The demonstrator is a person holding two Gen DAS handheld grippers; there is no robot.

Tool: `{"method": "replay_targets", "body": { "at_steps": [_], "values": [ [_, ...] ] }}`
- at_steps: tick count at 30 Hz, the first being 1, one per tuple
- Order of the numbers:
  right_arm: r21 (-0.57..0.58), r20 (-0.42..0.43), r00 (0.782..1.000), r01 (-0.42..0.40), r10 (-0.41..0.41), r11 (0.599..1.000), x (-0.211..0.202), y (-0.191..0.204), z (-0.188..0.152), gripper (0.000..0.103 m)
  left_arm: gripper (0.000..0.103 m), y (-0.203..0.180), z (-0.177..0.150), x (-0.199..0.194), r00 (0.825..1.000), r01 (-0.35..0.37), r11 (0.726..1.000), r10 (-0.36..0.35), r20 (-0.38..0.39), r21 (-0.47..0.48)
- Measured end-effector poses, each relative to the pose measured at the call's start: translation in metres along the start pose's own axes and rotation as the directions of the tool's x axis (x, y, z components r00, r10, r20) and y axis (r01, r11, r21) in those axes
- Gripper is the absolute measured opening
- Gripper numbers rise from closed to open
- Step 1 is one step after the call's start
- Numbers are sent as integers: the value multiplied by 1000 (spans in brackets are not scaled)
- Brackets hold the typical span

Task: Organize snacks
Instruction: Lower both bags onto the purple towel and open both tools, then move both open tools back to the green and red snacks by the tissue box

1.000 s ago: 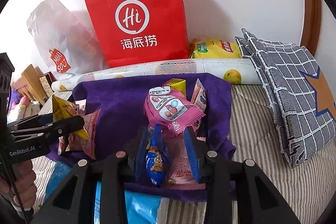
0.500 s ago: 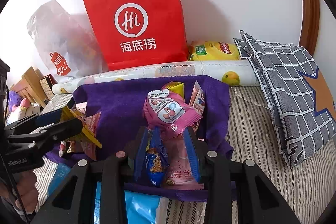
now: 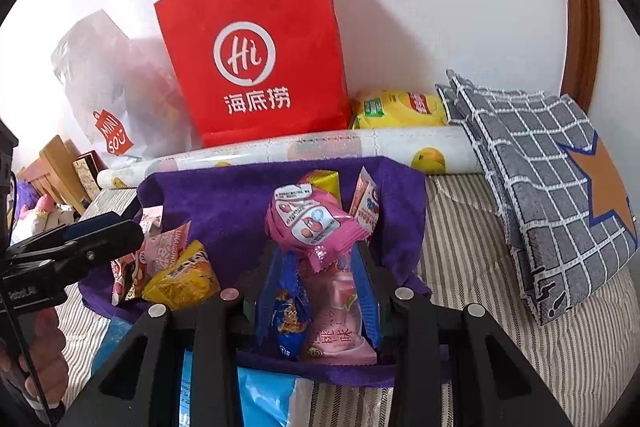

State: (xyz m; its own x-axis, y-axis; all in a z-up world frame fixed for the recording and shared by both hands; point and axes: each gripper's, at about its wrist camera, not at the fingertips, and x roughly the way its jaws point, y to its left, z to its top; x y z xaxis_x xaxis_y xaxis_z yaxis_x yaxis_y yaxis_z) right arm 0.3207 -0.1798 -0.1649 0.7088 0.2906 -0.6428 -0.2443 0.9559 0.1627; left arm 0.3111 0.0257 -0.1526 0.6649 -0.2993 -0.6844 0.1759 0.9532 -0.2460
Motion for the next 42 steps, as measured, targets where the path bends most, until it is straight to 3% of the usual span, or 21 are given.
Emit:
{"method": "replay_targets", "body": {
  "at_steps": [5,10,16,24,32,36,42],
  "values": [
    [-41,28,1000,-4,5,999,-3,8,-1,34,78,4,0,2,1000,-7,1000,7,-16,-20],
    [-9,43,998,-54,55,998,-8,4,1,34,78,8,0,4,999,-7,999,6,-31,-35],
    [-24,41,999,-25,26,999,-16,9,-2,34,77,11,1,6,999,-14,999,12,-46,-42],
    [-10,75,997,16,-16,1000,-57,19,-13,34,72,2,-2,7,997,16,1000,-18,-79,-25],
    [0,27,997,72,-72,997,-99,28,-31,34,71,-9,-7,-25,998,51,998,-52,-44,-26],
    [53,8,999,42,-43,998,-116,30,-43,44,71,-9,-20,-49,998,49,999,-49,-44,-15],
    [86,-33,999,16,-13,996,-128,46,-64,44,71,5,-43,-91,999,18,1000,-18,-30,-17]
  ]
}}
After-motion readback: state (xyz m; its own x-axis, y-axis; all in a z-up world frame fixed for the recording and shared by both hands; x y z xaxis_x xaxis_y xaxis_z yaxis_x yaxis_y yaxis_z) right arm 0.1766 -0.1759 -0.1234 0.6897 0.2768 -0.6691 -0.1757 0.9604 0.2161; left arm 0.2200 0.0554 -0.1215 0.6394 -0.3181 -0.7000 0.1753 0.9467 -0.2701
